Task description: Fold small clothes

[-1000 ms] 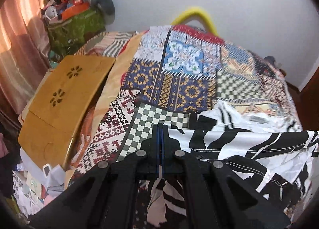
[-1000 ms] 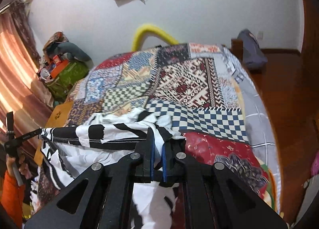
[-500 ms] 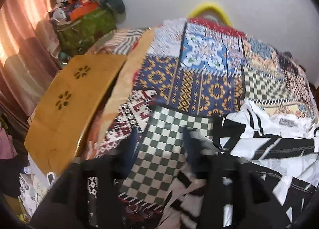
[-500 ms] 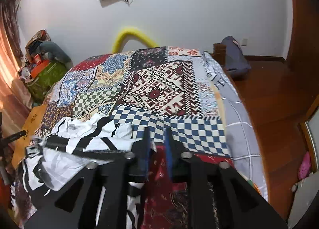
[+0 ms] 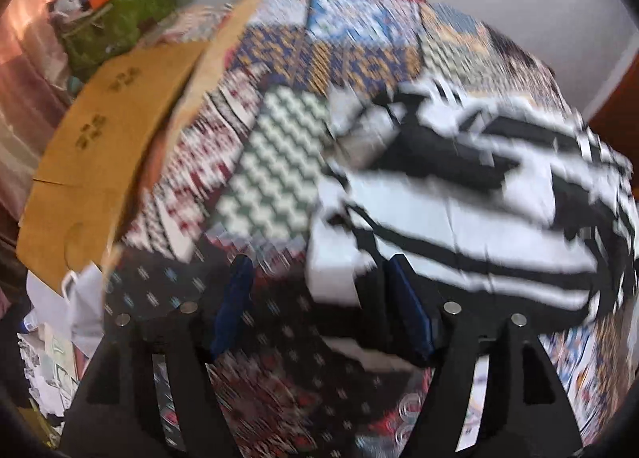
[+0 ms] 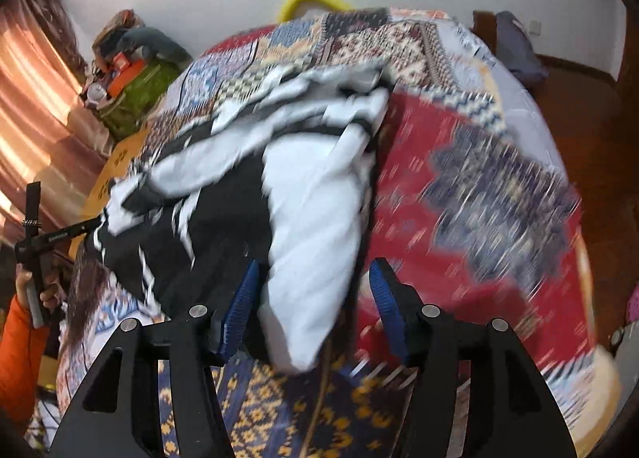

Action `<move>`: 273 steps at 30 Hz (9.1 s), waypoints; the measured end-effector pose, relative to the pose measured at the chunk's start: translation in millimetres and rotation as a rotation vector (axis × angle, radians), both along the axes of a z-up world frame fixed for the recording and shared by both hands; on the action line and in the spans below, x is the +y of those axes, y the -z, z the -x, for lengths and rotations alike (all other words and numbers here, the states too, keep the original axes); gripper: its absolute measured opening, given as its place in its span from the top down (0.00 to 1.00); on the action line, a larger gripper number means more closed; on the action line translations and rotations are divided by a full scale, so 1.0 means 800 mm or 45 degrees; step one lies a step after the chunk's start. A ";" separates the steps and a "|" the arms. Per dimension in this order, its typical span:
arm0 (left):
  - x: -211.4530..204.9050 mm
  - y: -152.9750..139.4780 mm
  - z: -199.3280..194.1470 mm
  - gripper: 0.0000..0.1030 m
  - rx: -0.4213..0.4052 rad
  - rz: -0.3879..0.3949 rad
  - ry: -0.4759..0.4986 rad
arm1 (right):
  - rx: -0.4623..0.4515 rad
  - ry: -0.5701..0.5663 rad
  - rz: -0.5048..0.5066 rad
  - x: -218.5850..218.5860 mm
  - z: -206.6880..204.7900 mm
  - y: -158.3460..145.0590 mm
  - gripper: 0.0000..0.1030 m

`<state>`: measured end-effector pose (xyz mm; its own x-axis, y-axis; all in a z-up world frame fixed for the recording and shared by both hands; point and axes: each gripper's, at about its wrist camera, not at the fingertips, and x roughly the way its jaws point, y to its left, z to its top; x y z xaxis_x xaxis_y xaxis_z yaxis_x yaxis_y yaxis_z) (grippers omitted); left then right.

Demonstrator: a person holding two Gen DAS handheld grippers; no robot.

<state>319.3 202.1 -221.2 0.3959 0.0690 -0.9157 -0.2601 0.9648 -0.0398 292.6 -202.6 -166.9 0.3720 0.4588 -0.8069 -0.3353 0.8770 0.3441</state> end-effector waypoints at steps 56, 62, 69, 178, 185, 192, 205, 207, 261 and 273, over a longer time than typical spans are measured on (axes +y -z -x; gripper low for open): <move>-0.116 0.009 -0.068 0.20 0.090 -0.286 0.386 | 0.074 -0.432 0.118 0.159 -0.046 0.017 0.71; -0.093 -0.004 -0.114 0.19 0.047 -0.412 0.333 | 0.028 -0.330 0.089 0.157 -0.100 0.001 0.69; -0.009 -0.047 -0.133 0.19 -0.046 -0.322 0.044 | -0.151 -0.150 0.004 0.109 -0.100 -0.040 0.68; 0.114 -0.081 -0.104 0.59 -0.190 0.128 -0.220 | -0.114 -0.136 0.298 0.036 -0.058 0.025 0.52; 0.107 -0.101 -0.077 0.48 -0.204 0.164 -0.197 | -0.124 -0.084 0.268 0.032 -0.040 0.004 0.52; 0.108 -0.112 -0.063 0.40 -0.225 0.243 -0.201 | -0.086 -0.082 0.197 0.031 0.000 -0.008 0.51; 0.087 -0.107 -0.056 0.26 -0.177 0.023 -0.152 | 0.040 -0.130 0.167 0.046 0.033 0.033 0.64; 0.077 -0.075 -0.042 0.26 -0.088 -0.033 -0.114 | 0.047 -0.161 0.142 0.052 0.035 0.035 0.74; 0.017 0.029 0.093 0.28 -0.053 -0.011 0.046 | 0.066 -0.971 0.162 0.488 0.008 0.035 0.75; 0.021 0.033 0.096 0.28 -0.072 0.006 0.040 | 0.134 -1.018 0.138 0.524 0.016 0.056 0.97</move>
